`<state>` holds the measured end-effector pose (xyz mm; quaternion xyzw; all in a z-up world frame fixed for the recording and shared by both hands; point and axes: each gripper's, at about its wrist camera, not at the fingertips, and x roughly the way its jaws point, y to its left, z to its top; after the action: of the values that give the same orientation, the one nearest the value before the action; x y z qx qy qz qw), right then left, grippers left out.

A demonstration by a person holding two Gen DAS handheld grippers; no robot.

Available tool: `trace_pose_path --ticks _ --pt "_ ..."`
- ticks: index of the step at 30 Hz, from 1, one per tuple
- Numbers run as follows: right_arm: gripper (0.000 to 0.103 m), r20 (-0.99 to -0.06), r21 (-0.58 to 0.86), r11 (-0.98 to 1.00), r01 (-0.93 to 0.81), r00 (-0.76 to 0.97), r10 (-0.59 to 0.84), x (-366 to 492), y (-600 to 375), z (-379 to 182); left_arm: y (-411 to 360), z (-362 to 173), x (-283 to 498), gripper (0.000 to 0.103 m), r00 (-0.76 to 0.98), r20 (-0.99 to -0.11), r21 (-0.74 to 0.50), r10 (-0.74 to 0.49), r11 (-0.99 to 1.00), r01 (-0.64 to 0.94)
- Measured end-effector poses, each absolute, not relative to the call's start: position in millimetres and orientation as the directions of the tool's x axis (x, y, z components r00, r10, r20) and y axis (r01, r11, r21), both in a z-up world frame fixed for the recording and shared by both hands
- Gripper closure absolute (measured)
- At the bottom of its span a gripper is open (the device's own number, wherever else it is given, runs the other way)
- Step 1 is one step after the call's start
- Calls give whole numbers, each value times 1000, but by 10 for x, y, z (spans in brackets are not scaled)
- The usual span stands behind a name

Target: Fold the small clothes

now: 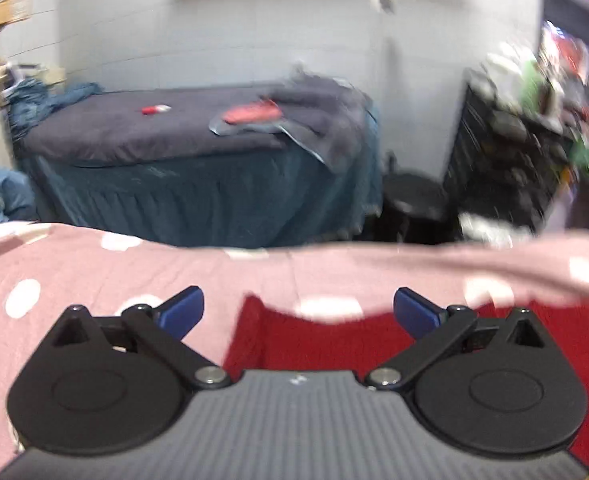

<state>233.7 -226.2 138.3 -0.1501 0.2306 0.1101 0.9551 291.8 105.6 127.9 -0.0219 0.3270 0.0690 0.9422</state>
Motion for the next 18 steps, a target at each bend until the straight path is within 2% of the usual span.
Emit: trace_pose_path --ticks 3,6,8,9,10,14,17,18 --pt "0 -467 -222 898 -380 850 244 2132 -2158 1364 821 1167 2727 0 769 -639 10 22 1000 -21" --pt "0 -505 -184 868 -462 802 320 2031 -2044 1322 491 1008 2579 0 759 -651 56 -11 996 63" --pt "12 -542 -146 855 -498 763 352 2045 -1975 1309 289 895 2507 0 754 -656 85 -16 992 94" --pt "22 -558 -126 851 -510 746 364 2069 -1938 1308 198 853 2511 0 751 -660 97 -15 990 106" --pt "25 -574 -105 847 -521 727 376 2108 -1900 1306 120 808 2519 0 748 -663 103 -14 989 110" --pt "27 -622 6 841 -542 656 427 2376 -1770 1314 -93 715 2638 0 731 -683 122 -2 986 117" --pt "33 -659 132 857 -499 601 452 2673 -1687 1244 -64 555 2816 1 681 -732 117 31 990 81" --pt "38 -671 163 858 -487 583 458 2749 -1643 1204 -23 483 2852 1 663 -748 95 24 993 71"
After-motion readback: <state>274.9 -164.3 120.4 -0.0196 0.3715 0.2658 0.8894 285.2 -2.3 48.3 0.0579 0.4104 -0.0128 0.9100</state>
